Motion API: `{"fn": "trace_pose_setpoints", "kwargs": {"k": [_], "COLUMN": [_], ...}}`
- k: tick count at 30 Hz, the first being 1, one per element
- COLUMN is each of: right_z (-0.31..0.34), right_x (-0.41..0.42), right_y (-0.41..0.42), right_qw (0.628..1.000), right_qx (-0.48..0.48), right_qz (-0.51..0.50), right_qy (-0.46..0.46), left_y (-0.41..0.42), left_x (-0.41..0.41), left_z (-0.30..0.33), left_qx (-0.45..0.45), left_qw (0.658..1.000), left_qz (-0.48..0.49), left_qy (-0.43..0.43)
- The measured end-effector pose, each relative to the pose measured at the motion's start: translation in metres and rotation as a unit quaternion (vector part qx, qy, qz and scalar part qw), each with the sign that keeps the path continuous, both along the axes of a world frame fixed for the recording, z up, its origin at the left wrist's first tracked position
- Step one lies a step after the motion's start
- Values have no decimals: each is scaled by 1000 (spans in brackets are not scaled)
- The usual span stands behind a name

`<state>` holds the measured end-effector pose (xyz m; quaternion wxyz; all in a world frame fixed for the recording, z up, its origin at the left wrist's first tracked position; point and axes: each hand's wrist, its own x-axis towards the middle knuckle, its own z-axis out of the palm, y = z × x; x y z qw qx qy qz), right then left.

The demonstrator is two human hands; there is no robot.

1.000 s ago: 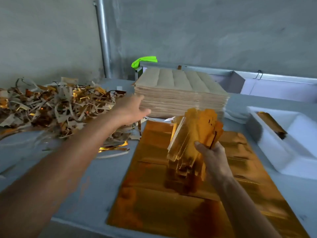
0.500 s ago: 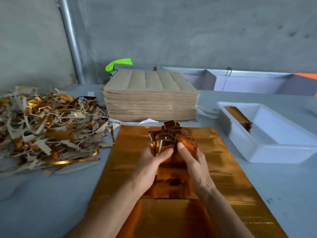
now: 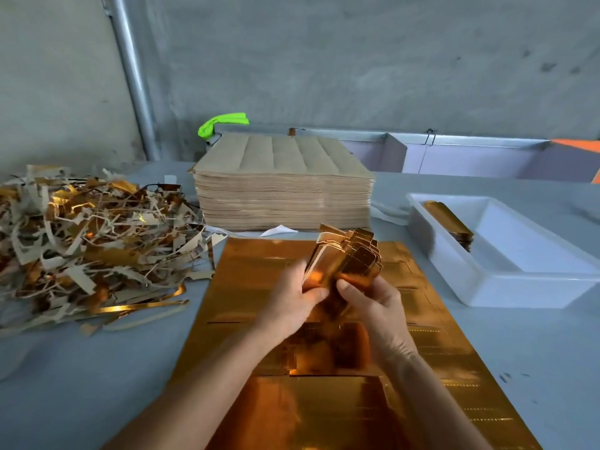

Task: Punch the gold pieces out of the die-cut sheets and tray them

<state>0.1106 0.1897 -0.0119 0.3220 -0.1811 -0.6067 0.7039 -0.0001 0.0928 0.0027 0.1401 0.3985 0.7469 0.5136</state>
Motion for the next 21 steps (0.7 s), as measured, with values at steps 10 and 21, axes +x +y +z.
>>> {"fn": "trace_pose_setpoints", "kwargs": {"k": [10,21], "right_z": [11,-5], "right_x": [1,-17], "right_y": [7,9], "right_qw": [958,970], "right_qx": [245,160], "right_qz": [-112,-137], "right_qy": [-100,-123], "left_y": [-2,6], "left_x": [5,-17], "left_z": [15,15], "left_qx": [-182,-176], "left_qw": [875,909], "left_qz": [-109,-59], "left_qy": [435,373]}}
